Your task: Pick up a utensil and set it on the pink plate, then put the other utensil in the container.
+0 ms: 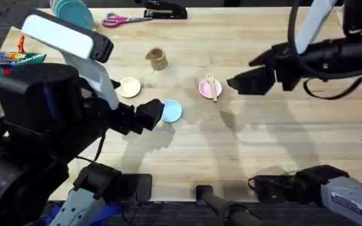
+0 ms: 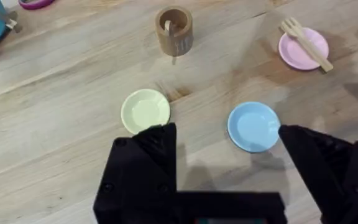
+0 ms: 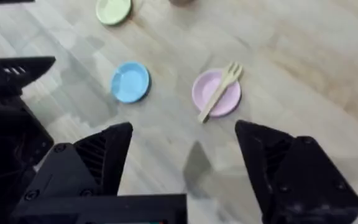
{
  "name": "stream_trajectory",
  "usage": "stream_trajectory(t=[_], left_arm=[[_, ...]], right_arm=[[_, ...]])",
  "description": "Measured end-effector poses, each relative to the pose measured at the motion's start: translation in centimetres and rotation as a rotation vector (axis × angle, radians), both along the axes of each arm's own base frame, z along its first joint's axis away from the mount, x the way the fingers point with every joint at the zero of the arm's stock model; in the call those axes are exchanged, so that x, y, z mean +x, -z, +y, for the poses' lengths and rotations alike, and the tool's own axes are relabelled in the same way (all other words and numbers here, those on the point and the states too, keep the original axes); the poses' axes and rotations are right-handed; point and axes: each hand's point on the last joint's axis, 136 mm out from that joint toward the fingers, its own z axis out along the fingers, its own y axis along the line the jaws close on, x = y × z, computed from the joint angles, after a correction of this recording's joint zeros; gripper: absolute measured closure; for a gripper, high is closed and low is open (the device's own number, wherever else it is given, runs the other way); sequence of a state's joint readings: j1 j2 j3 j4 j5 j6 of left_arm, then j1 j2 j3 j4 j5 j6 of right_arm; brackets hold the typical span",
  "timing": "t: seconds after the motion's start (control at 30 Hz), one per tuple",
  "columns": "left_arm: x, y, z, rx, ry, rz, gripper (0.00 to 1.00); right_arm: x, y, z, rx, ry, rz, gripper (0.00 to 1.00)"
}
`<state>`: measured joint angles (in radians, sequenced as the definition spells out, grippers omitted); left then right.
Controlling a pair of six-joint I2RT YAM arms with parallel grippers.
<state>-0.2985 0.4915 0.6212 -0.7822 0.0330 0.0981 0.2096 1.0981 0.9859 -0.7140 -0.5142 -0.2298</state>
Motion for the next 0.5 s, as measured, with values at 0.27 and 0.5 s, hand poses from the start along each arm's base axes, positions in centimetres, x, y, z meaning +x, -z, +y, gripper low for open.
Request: stream_trajectory(t=[0.27,0.5], left_arm=[[0.0,0.0,0.0,0.0,0.0,0.0,0.008],[0.0,0.0,0.0,0.0,0.0,0.0,0.007]], right_arm=[[-1.1,-0.5,-0.4,0.007,0.023,0.007,0.004],[-2.5,-1.4,-0.1,0.02,0.004,-0.043,0.004]])
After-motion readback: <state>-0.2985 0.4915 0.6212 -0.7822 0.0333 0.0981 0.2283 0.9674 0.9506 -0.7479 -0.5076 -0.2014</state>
